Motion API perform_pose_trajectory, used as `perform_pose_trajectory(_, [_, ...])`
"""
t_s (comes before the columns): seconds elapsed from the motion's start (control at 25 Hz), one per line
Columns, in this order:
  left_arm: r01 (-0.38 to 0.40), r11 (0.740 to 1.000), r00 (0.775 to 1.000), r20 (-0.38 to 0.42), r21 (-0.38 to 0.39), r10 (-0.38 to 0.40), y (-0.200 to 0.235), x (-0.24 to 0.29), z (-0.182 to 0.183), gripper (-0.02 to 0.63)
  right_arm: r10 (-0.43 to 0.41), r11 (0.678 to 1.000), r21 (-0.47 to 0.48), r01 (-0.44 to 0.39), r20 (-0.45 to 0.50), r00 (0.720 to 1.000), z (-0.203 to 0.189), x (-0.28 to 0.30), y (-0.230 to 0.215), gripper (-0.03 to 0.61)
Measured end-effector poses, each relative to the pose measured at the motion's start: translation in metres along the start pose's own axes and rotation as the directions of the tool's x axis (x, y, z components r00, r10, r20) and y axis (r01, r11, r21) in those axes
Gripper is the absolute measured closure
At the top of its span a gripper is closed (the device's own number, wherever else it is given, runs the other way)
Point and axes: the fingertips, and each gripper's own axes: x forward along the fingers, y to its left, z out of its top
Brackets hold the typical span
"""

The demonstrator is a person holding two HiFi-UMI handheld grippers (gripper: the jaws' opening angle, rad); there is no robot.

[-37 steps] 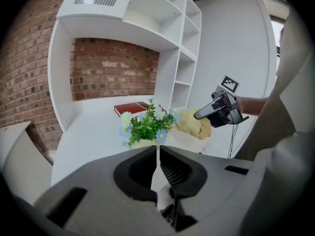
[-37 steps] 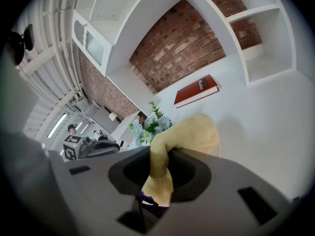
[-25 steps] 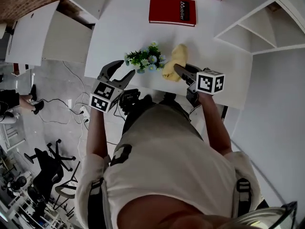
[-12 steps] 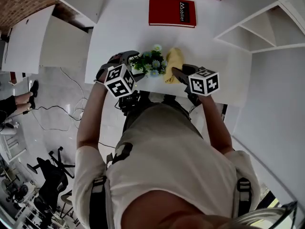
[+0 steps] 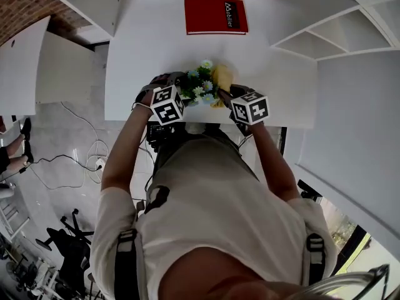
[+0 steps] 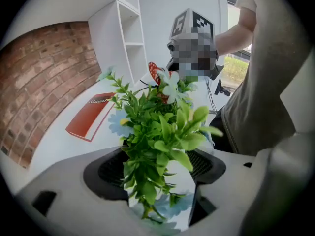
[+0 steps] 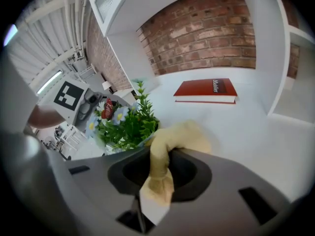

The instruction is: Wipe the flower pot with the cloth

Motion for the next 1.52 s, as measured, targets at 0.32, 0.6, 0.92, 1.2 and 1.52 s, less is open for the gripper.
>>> perform_pose_trajectory(0.32, [-0.091, 0.996, 0.996, 0.020, 0.018, 0.090, 0.003, 0.009, 0.000, 0.261, 0.030, 0.996, 0.086, -0.028, -0.018, 0.999, -0.026, 0.032, -0.001, 0.477])
perform_pose_trajectory(0.6, [-0.119, 0.993, 0.992, 0.032, -0.014, 0.120, 0.005, 0.009, 0.000, 0.261, 0.044, 0.994, 0.105, -0.036, -0.067, 0.997, -0.043, 0.046, -0.005, 0.477])
perform_pose_trajectory(0.92, [-0.122, 0.991, 0.992, 0.027, -0.056, 0.124, 0.003, 0.007, -0.001, 0.261, 0.106, 0.978, 0.187, -0.089, -0.082, 0.991, -0.052, 0.033, 0.001, 0.477])
perform_pose_trajectory(1.2, [-0.122, 0.989, 0.991, 0.043, -0.087, 0.127, -0.001, 0.006, 0.003, 0.261, 0.192, 0.956, 0.211, -0.205, 0.082, 0.978, 0.007, -0.004, 0.021, 0.477])
perform_pose_trajectory(1.52, [-0.130, 0.985, 0.990, 0.034, -0.117, 0.135, -0.011, 0.003, 0.000, 0.261, 0.162, 0.946, 0.273, -0.176, 0.071, 0.984, -0.018, 0.016, 0.018, 0.477])
